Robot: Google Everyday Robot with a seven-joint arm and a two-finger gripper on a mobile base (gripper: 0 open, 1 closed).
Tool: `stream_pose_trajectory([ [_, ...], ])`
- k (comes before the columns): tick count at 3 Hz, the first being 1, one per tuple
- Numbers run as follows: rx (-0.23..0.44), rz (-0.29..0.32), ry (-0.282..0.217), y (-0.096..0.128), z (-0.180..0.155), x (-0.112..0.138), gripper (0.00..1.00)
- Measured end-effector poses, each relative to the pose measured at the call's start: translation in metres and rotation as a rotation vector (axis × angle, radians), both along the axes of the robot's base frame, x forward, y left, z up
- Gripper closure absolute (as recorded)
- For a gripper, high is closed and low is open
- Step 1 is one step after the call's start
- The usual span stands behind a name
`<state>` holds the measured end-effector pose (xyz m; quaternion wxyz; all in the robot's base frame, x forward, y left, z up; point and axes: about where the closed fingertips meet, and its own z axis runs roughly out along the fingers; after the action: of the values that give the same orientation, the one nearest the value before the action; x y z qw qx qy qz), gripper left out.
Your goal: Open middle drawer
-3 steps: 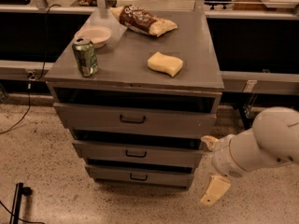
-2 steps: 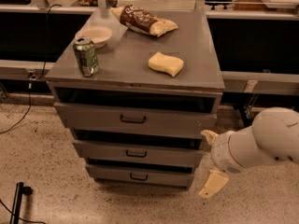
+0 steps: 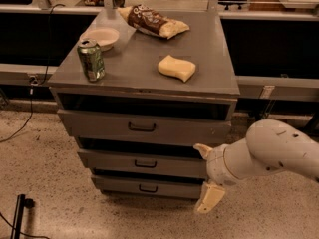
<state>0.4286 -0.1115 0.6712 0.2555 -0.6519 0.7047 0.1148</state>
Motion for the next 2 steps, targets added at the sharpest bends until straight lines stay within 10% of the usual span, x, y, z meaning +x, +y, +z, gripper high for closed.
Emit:
stream_pose_trajectory([
  [2, 0.112, 0.261, -0.025, 0.082, -0.105, 0.032, 0.00],
])
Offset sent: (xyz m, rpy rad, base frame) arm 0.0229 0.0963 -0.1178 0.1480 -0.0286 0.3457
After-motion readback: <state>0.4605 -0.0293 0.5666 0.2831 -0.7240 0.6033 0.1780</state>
